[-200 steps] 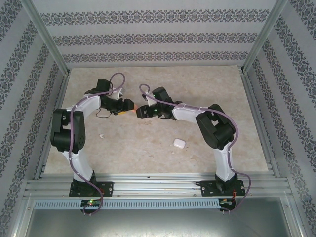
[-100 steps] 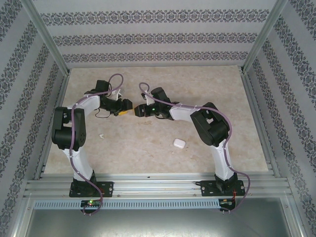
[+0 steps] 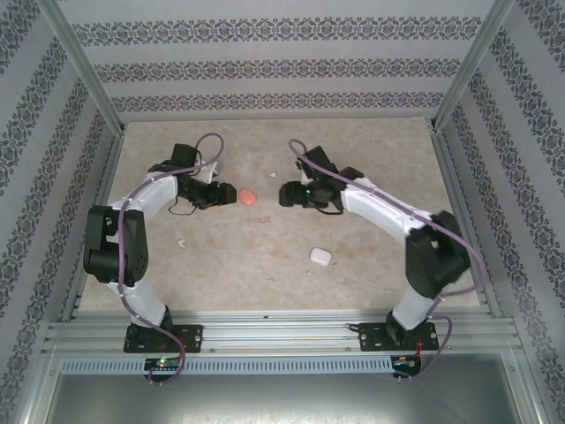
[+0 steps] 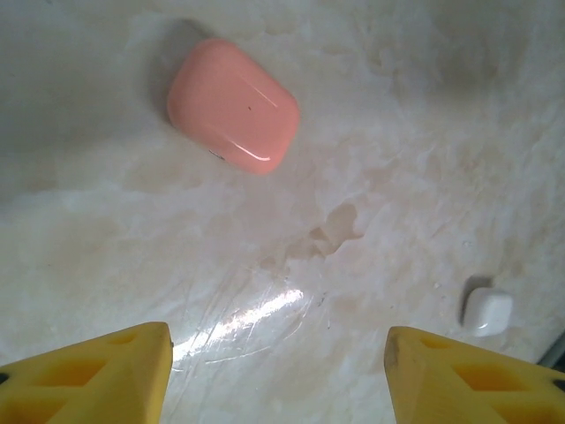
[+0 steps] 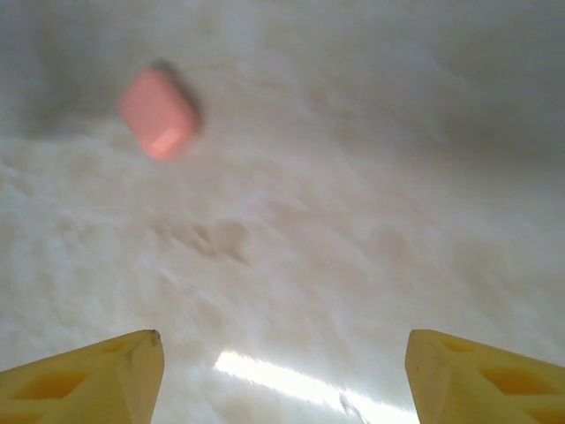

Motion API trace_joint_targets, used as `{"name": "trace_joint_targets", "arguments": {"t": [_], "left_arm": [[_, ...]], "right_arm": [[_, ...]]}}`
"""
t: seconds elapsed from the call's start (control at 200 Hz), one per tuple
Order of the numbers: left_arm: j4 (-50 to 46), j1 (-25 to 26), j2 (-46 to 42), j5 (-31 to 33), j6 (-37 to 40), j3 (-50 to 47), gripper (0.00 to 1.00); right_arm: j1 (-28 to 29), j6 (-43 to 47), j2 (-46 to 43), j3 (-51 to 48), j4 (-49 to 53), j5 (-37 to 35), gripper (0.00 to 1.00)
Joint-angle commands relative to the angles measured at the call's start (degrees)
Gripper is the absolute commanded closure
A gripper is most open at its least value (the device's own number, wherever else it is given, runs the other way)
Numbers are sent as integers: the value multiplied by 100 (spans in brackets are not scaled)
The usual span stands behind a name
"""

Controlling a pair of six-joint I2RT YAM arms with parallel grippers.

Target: Insert wireless bluetooth earbuds into charging case

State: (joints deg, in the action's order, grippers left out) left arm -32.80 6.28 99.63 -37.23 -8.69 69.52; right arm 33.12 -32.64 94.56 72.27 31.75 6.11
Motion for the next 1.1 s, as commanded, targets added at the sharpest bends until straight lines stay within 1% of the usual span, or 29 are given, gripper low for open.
{"name": "trace_joint_targets", "arguments": {"t": [0.0,0.07,0.145,0.325,0.43,0.609,0.784,1.094], "left_arm": [[-267,360,-170,638,236,-83,34],[-254,561,-195,800,245,-72,34],[-236,724,-207,886,245,-82,33],[-177,926,-334,920,227,-249,32],[-91,980,-443,907,210,-431,32],[-6,1016,-514,881,211,-629,31],[83,1025,-557,857,200,-768,31],[184,1060,-539,802,184,-817,31]], "right_arm": [[94,-881,-434,-720,1168,-523,26],[209,-1165,-572,-994,1170,-581,25],[314,-1388,-511,-1160,1179,-564,24],[598,-1876,-148,-1337,1071,-549,22],[659,-2045,52,-1431,916,-531,22],[685,-2136,307,-1421,869,-571,22],[687,-2187,351,-1508,878,-636,22],[743,-2089,-128,-1243,1209,-1094,22]]}}
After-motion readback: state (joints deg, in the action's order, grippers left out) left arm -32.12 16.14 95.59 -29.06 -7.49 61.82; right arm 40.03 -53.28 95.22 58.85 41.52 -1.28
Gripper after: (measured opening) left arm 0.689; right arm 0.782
